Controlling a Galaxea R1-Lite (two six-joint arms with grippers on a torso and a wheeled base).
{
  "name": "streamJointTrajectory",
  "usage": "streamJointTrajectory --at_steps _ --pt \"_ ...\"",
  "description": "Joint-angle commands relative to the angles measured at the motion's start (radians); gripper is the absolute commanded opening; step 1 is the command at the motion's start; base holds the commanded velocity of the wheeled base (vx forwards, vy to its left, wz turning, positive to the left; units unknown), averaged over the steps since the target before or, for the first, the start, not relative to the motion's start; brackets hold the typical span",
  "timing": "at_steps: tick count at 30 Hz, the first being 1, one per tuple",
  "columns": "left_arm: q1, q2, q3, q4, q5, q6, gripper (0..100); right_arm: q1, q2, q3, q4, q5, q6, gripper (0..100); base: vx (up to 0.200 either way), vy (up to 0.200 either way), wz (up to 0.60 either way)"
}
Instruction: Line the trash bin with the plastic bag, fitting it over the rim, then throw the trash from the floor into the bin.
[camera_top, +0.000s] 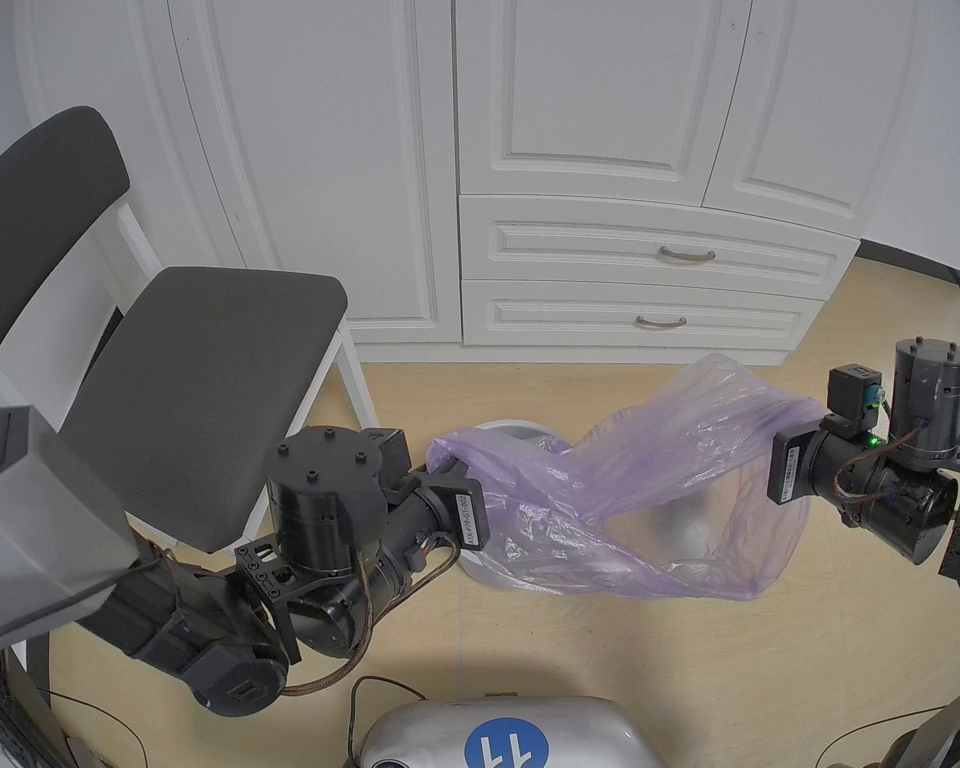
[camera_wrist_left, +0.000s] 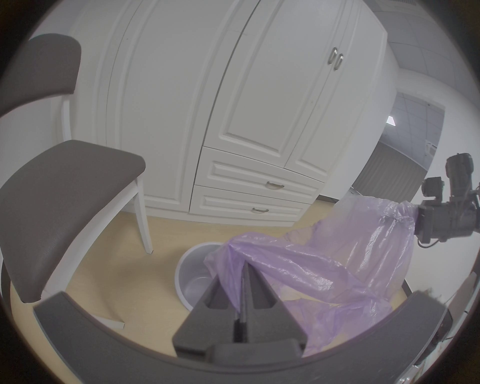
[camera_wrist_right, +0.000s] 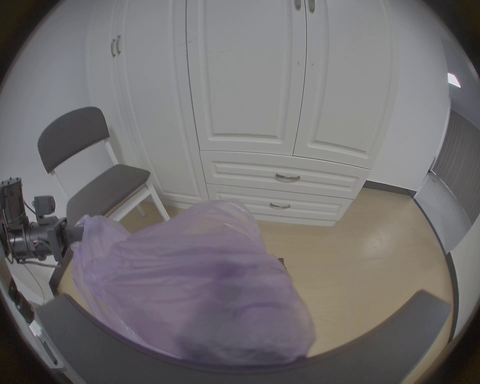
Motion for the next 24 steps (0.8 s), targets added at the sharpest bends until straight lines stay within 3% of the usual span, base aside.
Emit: streamJointTrajectory --at_steps 1,4,10,24 --pt "0.048 0.065 -0.021 -0.005 -0.004 -0.011 0 -0.009 0.091 0.001 -0.003 -0.051 -0.021 0 0.0 0.0 0.0" --pt "0.075 0.066 -0.023 -0.01 -0.004 -0.009 0 -0.012 0.12 -0.005 -0.006 -0.091 -0.03 0 0.0 0.0 0.0" --pt "0.121 0.109 -0.125 -0.004 -0.019 0.004 0 -0.015 0.192 0.0 -0.137 -0.096 -0.03 0 0.0 0.0 0.0" --pt "0.226 0.164 -0.196 -0.01 -0.082 0.058 0 -0.002 0.408 -0.014 -0.359 -0.103 -0.03 0 0.0 0.0 0.0"
